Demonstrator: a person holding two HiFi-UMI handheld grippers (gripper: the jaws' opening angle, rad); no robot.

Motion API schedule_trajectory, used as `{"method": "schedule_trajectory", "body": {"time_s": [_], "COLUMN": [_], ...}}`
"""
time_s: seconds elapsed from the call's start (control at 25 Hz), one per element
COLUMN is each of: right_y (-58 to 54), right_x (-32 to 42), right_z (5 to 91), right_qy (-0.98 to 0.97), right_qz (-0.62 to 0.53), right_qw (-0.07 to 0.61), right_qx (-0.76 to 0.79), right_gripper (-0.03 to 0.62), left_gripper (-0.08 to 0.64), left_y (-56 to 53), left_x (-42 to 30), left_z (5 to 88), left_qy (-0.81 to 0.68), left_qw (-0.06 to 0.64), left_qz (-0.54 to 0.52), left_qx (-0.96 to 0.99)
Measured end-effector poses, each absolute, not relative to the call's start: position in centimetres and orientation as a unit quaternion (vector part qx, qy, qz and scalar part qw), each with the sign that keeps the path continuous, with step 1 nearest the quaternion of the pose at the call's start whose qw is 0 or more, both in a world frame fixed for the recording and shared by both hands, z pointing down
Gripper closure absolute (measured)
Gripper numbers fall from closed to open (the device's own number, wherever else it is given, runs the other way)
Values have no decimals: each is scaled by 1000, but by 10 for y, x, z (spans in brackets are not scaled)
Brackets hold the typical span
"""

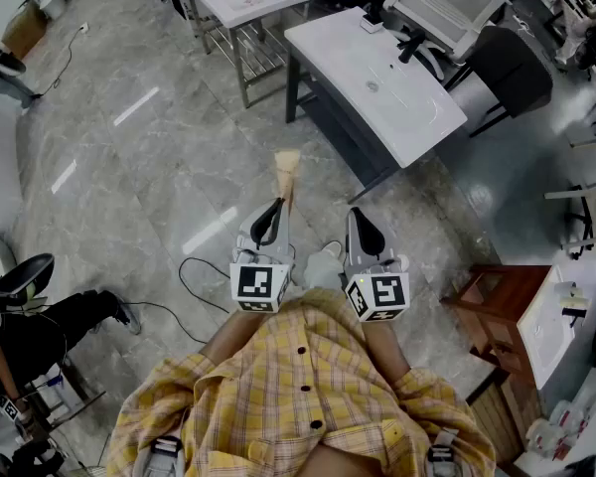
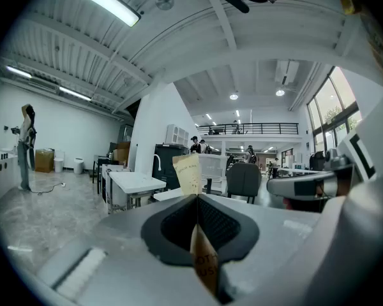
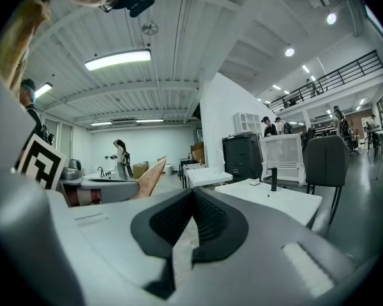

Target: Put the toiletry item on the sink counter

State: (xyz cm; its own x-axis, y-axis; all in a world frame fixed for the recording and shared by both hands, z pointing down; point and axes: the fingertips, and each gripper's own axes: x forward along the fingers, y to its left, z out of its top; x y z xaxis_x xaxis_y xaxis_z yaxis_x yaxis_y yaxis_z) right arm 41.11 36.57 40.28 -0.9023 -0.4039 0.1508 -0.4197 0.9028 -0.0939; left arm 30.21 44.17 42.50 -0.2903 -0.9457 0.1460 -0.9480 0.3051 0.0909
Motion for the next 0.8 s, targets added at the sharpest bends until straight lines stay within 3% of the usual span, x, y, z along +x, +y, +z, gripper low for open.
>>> {"method": "schedule_trajectory", "body": {"time_s": [0.32,0.8], "right_y": [359,343], "right_x": [418,359], "right_z": [400,393], "right_qy": [-971,-981], "right_qz": [86,72], "right_qw": [49,24], "right_qx": [218,180], "right_gripper": [592,603], "left_gripper": [557,557], "left_y": [444,447], "left_x": [303,251], "left_z": [418,420], "left_qy": [-806,-833], "left_qw": [77,74], "left_qz": [11,-1], "left_qx": [587,548]}}
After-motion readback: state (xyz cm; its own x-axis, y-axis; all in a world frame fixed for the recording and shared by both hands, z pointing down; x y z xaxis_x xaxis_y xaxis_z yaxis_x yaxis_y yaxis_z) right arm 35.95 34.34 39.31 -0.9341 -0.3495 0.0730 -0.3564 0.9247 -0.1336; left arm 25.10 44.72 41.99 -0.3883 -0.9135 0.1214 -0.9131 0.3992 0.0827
